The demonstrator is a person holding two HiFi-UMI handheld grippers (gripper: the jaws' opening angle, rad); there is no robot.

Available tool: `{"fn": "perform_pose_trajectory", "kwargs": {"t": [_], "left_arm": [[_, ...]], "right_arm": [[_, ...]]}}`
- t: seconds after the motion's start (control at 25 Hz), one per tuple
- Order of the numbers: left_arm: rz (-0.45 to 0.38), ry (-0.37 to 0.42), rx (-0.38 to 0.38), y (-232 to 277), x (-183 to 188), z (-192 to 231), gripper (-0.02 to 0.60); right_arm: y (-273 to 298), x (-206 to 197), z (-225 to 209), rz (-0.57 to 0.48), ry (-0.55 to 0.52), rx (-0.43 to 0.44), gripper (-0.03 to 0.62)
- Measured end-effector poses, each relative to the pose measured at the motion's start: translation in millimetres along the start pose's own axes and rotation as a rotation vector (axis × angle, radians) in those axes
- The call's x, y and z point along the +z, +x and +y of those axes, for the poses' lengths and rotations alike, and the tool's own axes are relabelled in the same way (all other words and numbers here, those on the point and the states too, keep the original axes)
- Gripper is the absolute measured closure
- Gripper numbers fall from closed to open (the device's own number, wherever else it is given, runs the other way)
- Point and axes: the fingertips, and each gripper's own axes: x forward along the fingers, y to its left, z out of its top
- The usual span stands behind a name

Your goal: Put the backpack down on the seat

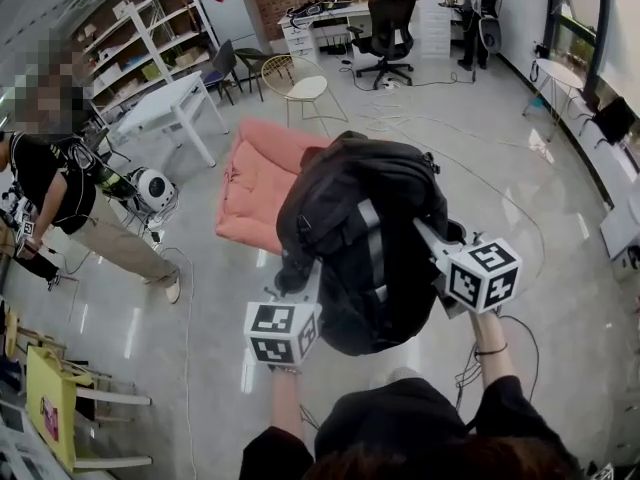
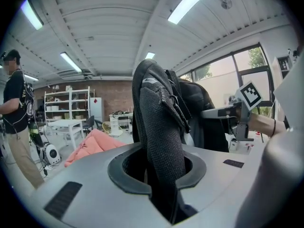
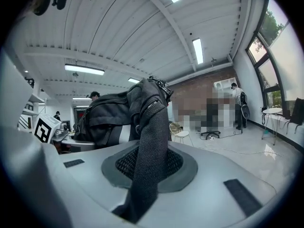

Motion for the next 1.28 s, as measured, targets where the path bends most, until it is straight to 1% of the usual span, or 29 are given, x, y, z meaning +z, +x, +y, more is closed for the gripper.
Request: {"fn": "perform_pose_trajectory", "kwargs": {"t": [0.16, 0.4, 0.6, 0.84, 1.12, 1.28], "left_arm": [[-0.001, 0.01, -0.01, 27.2, 8.9, 15.7, 0.492], [0.004, -0.013, -0.009, 68.5, 16.0, 38.6, 0.492], [0.016, -0.028, 0.006, 115.1, 24.7, 67.6, 0.492], [0.04, -0.057, 0.036, 174.9, 29.9, 91.1, 0.492], [0.061, -0.085, 0.087, 243.8, 51.0, 124.2, 0.492], [0.069, -0.104, 0.124, 277.9, 52.5, 143.1, 0.492]], "right_arm": [[24.3, 7.0, -16.2, -0.009, 0.006, -0.011, 0.533], [66.9, 17.6, -41.8, 0.002, -0.003, -0.011, 0.533], [118.0, 25.3, -70.0, 0.016, 0.002, 0.004, 0.533], [175.3, 27.5, -113.4, 0.042, 0.022, 0.029, 0.533], [246.7, 46.5, -163.2, 0.062, 0.033, 0.081, 0.533], [285.4, 47.5, -185.5, 0.072, 0.041, 0.117, 0.533]]}}
